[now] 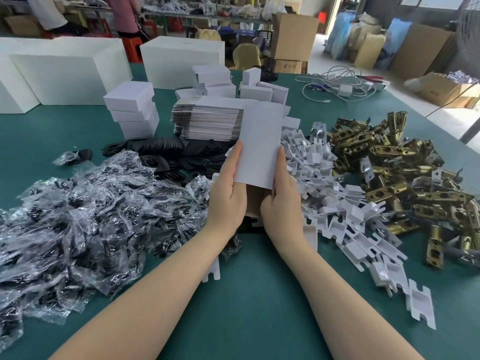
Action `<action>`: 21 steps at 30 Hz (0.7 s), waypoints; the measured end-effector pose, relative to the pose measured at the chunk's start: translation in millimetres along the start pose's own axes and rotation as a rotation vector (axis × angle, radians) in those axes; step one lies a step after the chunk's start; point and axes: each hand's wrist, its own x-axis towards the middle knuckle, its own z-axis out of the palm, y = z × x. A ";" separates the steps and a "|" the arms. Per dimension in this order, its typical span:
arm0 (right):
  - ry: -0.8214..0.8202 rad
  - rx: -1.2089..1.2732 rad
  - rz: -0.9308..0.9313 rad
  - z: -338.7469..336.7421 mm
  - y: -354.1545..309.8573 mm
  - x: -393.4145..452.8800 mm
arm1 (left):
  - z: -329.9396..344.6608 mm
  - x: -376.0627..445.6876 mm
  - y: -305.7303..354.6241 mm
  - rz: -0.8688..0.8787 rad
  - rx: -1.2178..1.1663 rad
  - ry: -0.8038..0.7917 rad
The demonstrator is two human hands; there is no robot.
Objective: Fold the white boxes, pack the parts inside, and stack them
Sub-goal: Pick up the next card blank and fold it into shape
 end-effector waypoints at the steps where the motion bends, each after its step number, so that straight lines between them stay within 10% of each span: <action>1: -0.017 -0.034 -0.003 0.2 0.8 1.2 | -0.3 -0.1 -0.8 0.015 -0.003 0.004; 16: -0.066 -0.008 -0.007 -33.2 -12.0 8.2 | -0.4 -3.7 12.0 -0.087 -0.208 -0.275; 21: -0.074 -0.095 -0.061 -36.1 -11.2 4.6 | -7.2 18.8 22.4 -0.406 -0.434 -0.073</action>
